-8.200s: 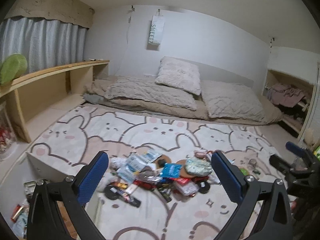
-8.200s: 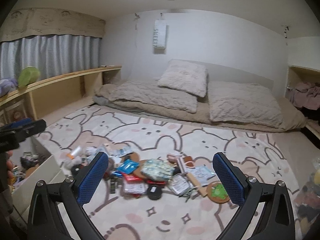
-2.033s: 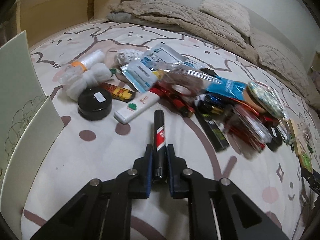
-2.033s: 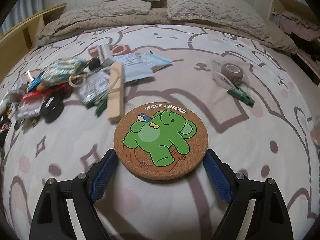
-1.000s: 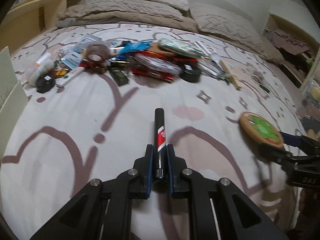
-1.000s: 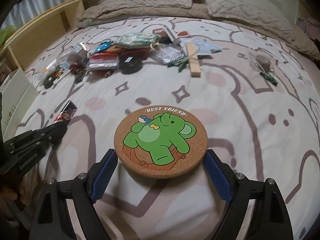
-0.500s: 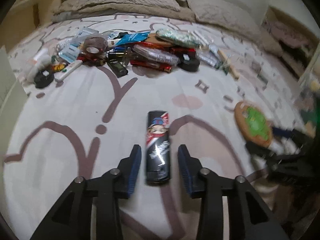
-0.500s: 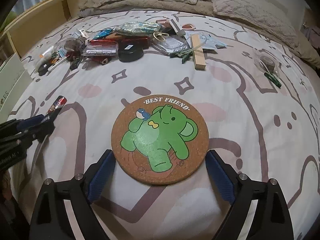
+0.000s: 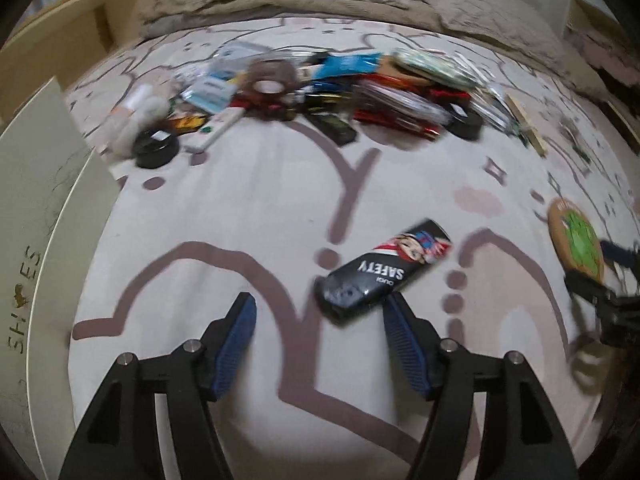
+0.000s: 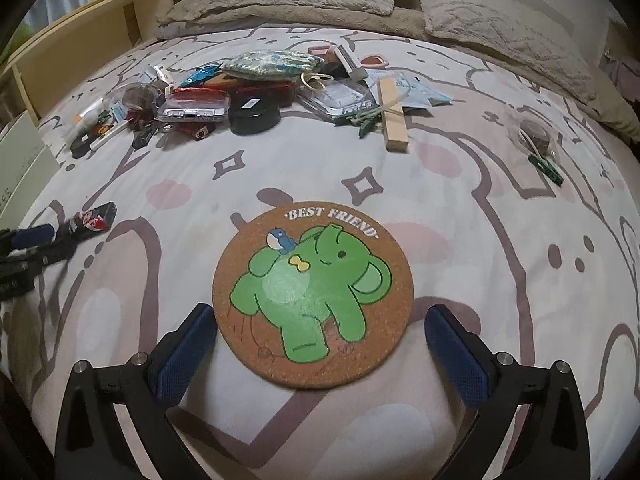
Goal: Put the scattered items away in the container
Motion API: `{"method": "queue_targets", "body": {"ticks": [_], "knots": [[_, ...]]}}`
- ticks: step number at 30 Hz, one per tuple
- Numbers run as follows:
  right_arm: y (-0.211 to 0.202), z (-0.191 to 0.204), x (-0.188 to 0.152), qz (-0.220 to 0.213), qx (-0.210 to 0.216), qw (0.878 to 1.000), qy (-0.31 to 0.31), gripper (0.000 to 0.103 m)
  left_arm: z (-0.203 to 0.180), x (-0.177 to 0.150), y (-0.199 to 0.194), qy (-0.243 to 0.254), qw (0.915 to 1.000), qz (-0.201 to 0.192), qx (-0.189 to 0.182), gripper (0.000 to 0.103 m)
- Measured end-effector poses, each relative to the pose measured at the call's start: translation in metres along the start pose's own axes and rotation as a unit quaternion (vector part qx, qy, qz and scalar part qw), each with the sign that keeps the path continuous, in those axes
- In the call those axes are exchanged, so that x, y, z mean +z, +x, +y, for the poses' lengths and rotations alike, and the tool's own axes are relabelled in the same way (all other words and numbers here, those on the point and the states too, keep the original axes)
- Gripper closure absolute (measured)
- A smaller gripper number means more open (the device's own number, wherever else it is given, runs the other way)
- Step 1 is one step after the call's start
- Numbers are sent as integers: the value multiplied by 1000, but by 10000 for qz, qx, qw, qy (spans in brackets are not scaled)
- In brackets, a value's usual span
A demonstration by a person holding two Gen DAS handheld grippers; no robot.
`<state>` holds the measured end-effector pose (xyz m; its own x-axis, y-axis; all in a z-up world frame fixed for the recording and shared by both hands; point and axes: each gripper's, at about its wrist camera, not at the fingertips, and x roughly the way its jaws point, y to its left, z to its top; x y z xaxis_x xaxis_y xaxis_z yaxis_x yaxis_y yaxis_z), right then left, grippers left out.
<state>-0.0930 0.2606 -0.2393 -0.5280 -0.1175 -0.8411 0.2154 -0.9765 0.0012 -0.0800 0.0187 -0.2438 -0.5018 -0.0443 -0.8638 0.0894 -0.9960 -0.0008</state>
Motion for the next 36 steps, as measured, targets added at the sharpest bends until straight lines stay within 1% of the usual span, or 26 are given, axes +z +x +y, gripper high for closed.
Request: {"method": "queue_targets", "body": {"ticks": [4,8,9,11,12,13,17,18,21,22,25,28,33,36], "knots": [[5,2,4,-20,16,10000,-25,0,12,7,5,-157,9993,-83,319,36],[10,3,6,-31,27,10000,0,0,15,9,5,-283,9993,-110,233,36],[11,2,6,-38,30,10000,9,0,13,8,3,-272,9995,-119,115,35],[11,2,6,-49,35,10000,41,0,6,7,2,-231,9996,-109,-145,22],[12,2,6,-55,31,10000,50,0,1,7,2,-190,9993,-120,-291,11],[12,3,6,-56,23,10000,50,0,-4,6,2,-135,9990,-140,-403,7],[13,4,7,-37,-12,10000,26,0,-25,6,8,108,9979,-114,-634,6],[13,4,7,-32,-4,10000,25,0,-30,7,8,162,9978,-148,-626,4],[13,3,8,-10,16,10000,2,0,-42,11,13,286,9975,-238,-601,3],[13,3,8,-8,12,10000,-8,0,-44,12,16,308,9975,-247,-580,0],[13,3,8,-10,27,10000,3,0,-46,19,25,404,9977,-265,-485,0],[15,2,9,-3,56,10000,25,0,-44,23,32,385,9976,-286,-502,0],[18,5,9,-29,-63,10000,15,0,-44,24,37,391,9978,-253,-463,0],[19,-1,9,-33,96,9998,183,0,-44,24,37,387,9979,-258,-452,0]]}}
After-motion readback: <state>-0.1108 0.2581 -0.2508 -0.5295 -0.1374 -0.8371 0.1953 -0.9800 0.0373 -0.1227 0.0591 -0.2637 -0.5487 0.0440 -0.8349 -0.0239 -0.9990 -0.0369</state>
